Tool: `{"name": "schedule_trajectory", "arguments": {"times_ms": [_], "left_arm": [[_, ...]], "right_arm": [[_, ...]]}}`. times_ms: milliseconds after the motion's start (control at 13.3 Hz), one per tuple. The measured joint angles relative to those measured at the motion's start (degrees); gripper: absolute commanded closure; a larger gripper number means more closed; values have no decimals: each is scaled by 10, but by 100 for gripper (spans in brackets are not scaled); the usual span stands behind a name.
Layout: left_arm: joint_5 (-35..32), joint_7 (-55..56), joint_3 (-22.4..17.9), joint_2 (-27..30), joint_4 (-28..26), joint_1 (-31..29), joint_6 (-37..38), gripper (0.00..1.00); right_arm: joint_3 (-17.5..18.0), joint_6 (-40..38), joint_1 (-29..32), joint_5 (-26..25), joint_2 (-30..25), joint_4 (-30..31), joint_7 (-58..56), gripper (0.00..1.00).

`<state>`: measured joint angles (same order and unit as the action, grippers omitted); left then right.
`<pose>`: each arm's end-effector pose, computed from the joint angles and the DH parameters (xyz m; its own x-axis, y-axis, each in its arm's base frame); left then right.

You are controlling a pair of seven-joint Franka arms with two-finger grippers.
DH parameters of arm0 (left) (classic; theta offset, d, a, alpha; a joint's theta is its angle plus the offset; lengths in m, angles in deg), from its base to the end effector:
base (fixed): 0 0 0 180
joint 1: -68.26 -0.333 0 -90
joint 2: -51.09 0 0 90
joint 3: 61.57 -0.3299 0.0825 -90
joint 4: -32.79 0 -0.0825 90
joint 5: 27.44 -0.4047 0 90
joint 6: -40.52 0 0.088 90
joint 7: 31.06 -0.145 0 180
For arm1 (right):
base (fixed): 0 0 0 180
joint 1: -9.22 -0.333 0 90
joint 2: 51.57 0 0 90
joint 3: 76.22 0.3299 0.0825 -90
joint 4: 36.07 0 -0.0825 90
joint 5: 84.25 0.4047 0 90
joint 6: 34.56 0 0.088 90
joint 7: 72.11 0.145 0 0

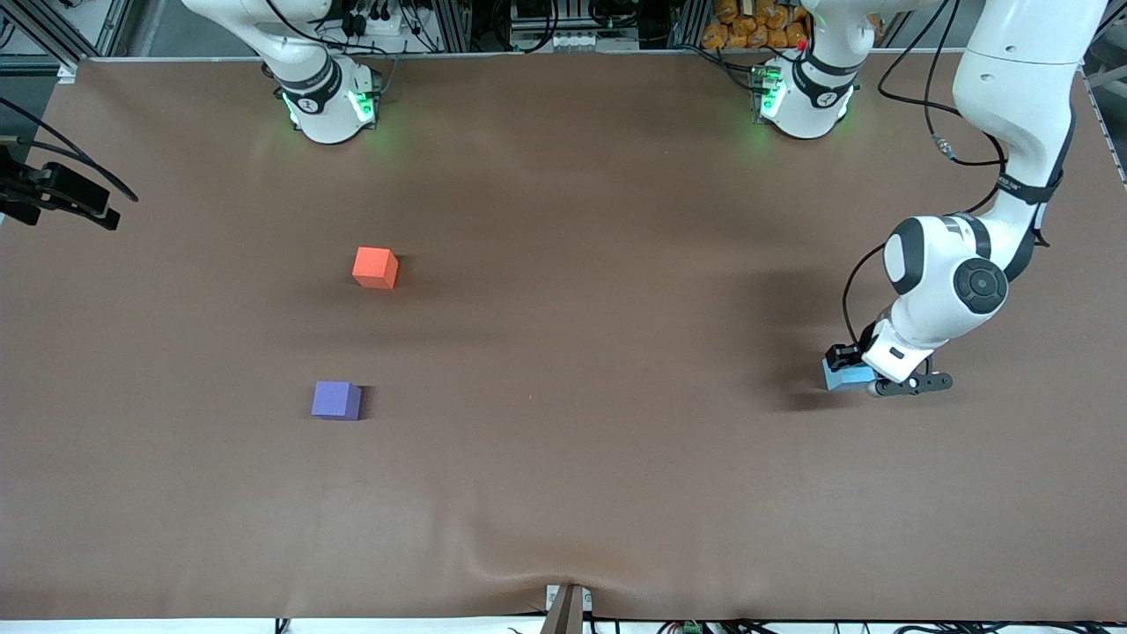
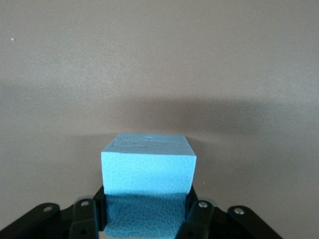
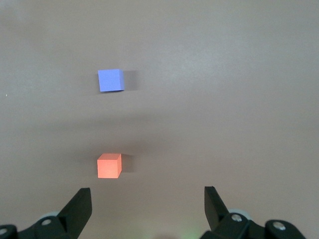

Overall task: Place blue block between orange and purple blocks
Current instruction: 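Close the left gripper on the light-blue cube, then carry the light-blue cube toward the table middle with the left gripper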

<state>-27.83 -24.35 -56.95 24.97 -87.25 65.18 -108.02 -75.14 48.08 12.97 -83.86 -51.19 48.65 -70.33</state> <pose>0.6072 -0.0174 0.1624 0.9948 0.0940 0.0390 0.0926 -0.9950 0.0365 0.5620 -0.0252 0.6305 0.9961 -0.0767 -0.0431 -0.0770 -0.9970 -0.0056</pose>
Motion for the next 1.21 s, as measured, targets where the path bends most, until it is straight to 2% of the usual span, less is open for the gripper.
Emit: {"name": "schedule_trajectory", "arguments": {"times_ms": [226,377,527,678,828,979,1205], "left_arm": [[0,-3,15,0,1,6,0,100],[0,-2,53,0,12,17,6,100],[0,9,94,0,45,45,42,100],[0,47,115,0,95,103,100,100],[0,108,118,-10,145,180,129,100],[0,157,116,-45,206,248,153,100],[0,211,109,-127,306,333,168,100]], "right_arm": [[0,0,0,2,0,0,0,0],[0,-1,0,3,0,0,0,0],[0,-1,0,4,0,0,0,0],[0,-1,0,5,0,0,0,0],[0,-1,0,5,1,0,0,0],[0,-1,0,5,2,1,0,0],[0,-1,0,5,2,1,0,0]]}}
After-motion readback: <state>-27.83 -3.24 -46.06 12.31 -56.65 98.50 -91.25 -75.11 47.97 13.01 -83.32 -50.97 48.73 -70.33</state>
